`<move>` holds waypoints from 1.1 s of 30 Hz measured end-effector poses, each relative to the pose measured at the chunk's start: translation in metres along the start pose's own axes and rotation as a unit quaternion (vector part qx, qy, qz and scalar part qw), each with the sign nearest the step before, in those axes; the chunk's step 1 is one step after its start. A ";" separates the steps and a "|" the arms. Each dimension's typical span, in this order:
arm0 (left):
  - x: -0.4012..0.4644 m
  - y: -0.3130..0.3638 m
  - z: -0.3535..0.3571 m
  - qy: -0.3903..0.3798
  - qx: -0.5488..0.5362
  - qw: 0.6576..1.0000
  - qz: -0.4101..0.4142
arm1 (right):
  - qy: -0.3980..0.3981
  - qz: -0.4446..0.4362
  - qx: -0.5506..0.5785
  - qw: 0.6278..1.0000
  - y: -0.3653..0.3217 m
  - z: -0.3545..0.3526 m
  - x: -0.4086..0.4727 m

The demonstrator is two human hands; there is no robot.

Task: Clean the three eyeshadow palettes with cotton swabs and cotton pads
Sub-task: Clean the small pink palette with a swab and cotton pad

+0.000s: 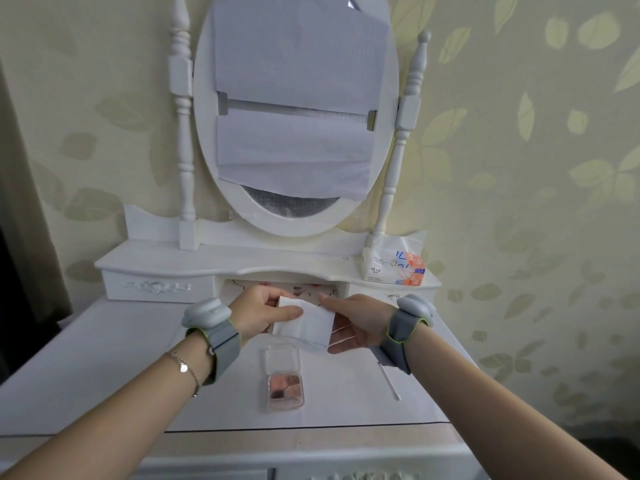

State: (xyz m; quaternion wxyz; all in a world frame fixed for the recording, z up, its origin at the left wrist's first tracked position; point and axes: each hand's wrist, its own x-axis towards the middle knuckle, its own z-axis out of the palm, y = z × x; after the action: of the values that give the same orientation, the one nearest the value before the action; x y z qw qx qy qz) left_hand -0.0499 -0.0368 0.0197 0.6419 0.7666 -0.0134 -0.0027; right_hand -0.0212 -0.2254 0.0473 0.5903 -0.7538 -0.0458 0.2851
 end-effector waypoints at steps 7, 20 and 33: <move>0.000 0.002 0.004 -0.020 -0.038 0.999 0.004 | -0.033 -0.036 -0.030 0.998 0.002 0.002 0.002; 0.006 0.003 0.003 0.012 0.013 1.000 -0.013 | -0.001 -0.072 -0.103 0.992 0.005 -0.003 0.006; 0.004 0.000 0.001 0.005 -0.005 1.000 -0.002 | -0.002 -0.097 -0.083 0.992 0.003 -0.001 0.009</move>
State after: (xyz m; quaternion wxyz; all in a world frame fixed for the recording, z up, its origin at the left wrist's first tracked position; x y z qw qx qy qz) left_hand -0.0457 -0.0384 0.0199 0.6462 0.7631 -0.0083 -0.0002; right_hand -0.0142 -0.2235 0.0412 0.5500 -0.7918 -0.1434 0.2236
